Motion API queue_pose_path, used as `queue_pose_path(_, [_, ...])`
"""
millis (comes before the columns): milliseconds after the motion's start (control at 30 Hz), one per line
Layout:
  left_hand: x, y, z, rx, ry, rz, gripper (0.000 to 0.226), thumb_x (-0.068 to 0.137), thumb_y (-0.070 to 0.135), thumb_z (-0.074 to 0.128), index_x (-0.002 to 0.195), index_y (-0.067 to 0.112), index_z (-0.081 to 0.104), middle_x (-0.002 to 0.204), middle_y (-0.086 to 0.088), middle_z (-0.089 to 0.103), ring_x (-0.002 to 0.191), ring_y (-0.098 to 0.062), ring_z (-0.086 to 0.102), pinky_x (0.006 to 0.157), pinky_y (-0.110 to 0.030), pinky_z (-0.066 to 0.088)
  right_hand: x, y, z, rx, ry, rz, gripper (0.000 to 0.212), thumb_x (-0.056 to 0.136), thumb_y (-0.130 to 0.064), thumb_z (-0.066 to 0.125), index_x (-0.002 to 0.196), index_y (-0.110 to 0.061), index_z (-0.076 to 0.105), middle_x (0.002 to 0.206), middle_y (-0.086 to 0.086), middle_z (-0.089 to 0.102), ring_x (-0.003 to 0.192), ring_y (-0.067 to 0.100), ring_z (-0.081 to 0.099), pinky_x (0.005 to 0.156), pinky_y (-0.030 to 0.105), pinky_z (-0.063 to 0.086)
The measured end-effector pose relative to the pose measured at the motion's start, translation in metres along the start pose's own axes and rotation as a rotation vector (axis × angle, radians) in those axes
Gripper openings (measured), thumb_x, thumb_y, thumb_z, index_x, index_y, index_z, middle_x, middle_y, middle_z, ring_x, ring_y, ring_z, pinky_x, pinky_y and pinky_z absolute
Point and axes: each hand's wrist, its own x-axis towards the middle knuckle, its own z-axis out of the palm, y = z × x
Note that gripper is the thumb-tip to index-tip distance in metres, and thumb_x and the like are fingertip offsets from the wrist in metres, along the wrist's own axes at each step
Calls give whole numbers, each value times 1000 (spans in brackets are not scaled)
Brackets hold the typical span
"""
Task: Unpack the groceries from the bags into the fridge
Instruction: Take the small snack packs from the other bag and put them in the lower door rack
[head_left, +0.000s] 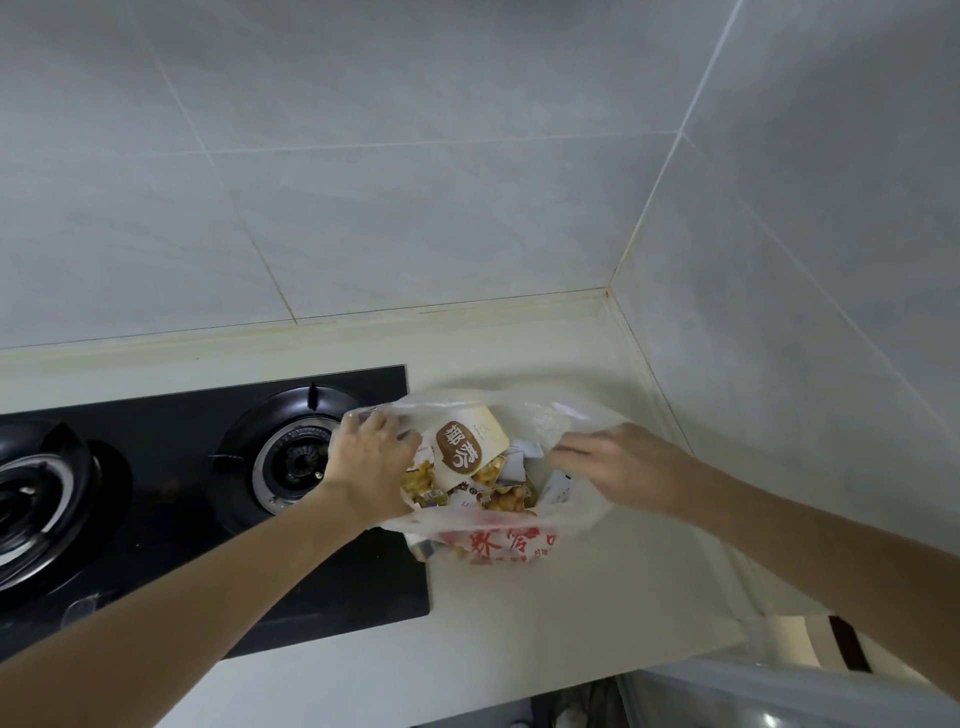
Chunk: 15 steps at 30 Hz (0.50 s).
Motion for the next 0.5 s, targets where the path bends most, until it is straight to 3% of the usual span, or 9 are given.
queue_pose_path(67, [-2,-3,3,12,50,52,87,72,76,62,141,27,43,137,-4,44,131,-26,38,115,-48,27,2,-16,3,-53,119,-145,51,96,9,27,112,-16,69,105,-2,67,90,17,63,78,29,55])
queue_pose_path(133, [-4,-4,7,-13,116,101,86,69,78,60,137,27,48,133,-3,45,129,-26,37,114,-48,28,7,-25,7,-102,186,-181,37,101,4,39,110,-15,70,107,-1,69,99,20,63,102,35,48])
queue_pose_path(200, [-4,-5,11,-61,173,138,80,66,78,61,129,27,56,126,-2,49,126,-26,40,110,-48,31,10,-15,17,-168,189,-92,30,95,3,51,108,-16,71,103,0,71,97,21,65,120,39,34])
queue_pose_path(267, [-4,-9,15,-105,239,175,77,65,74,64,125,27,60,124,-3,52,126,-27,45,110,-48,35,10,-1,25,-212,79,87,22,85,-13,74,107,-17,71,102,1,72,97,23,66,123,44,27])
queue_pose_path(367, [-7,-14,23,-163,286,207,83,66,71,62,136,25,56,132,-7,54,130,-29,49,115,-49,37,6,9,30,-152,-136,296,80,61,-56,91,124,-13,65,118,8,68,107,30,65,114,47,38])
queue_pose_path(433, [-8,-13,26,-192,229,201,94,65,69,67,146,26,45,146,-7,47,139,-29,43,121,-47,32,4,7,34,-67,-182,313,111,54,-67,89,145,-16,52,140,11,58,124,31,58,111,45,45])
queue_pose_path(500, [-8,-10,32,-217,152,197,103,67,68,68,155,31,29,159,-7,32,149,-28,29,125,-45,21,1,1,42,-6,-228,312,123,54,-73,84,156,-23,37,153,10,46,136,27,49,113,41,45])
